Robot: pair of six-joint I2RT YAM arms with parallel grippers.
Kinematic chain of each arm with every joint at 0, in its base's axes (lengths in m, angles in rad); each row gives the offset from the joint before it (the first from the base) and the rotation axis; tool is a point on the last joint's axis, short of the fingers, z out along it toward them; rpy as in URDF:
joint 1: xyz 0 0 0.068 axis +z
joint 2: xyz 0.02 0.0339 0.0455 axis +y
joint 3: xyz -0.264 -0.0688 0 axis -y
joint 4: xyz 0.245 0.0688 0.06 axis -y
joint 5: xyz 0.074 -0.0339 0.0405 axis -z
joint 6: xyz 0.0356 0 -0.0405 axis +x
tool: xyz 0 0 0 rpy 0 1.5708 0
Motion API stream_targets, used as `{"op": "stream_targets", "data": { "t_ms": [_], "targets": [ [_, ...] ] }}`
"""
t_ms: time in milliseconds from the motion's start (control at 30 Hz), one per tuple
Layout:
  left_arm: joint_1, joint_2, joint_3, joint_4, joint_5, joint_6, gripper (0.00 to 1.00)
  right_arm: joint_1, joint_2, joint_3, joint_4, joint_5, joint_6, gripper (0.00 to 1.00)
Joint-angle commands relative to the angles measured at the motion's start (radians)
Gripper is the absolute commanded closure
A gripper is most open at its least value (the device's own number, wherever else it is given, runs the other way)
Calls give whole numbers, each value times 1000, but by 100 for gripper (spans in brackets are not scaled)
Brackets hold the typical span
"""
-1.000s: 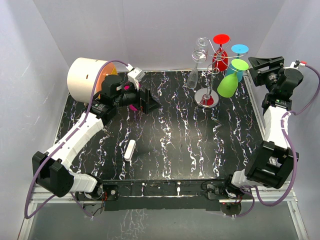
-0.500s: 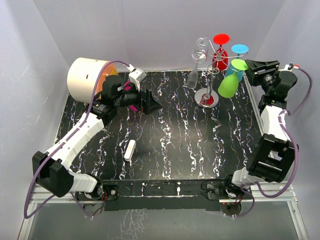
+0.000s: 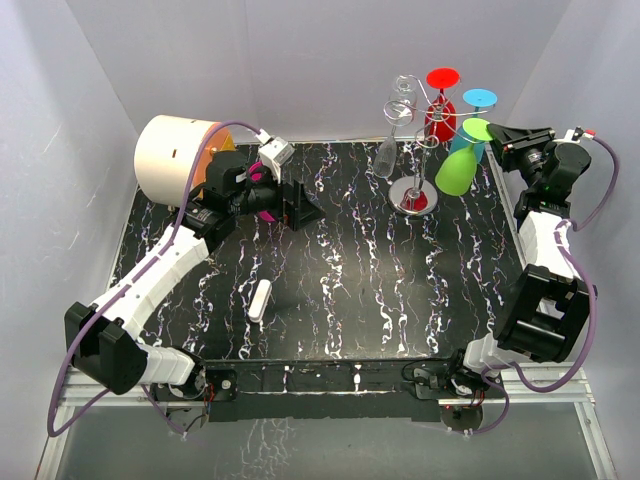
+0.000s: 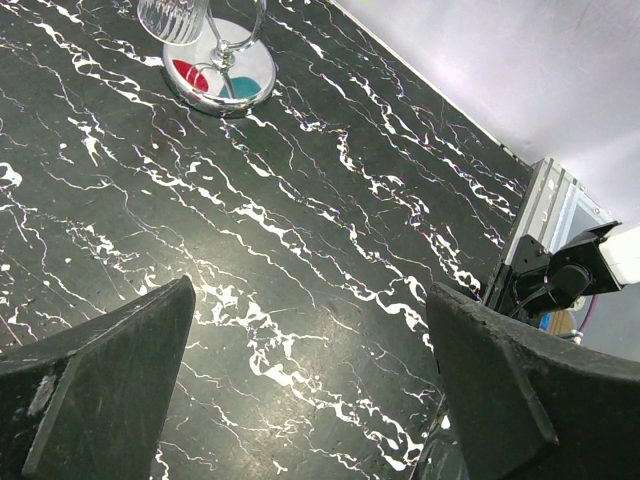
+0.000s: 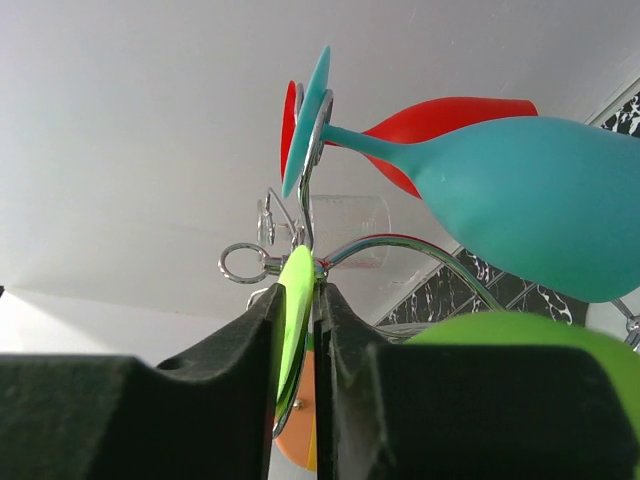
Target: Take the wine glass off the wine glass rack
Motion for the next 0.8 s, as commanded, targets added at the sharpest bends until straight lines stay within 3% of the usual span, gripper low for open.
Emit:
{"op": "stream_targets", "data": {
  "t_ms": [0, 767],
  "targets": [
    [-7, -8, -9, 10, 5, 19, 1, 0, -6, 0, 67, 4, 18, 88],
    [-20, -5, -9, 7, 1, 27, 1, -42, -96, -1, 10, 2, 52, 94]
  ]
}}
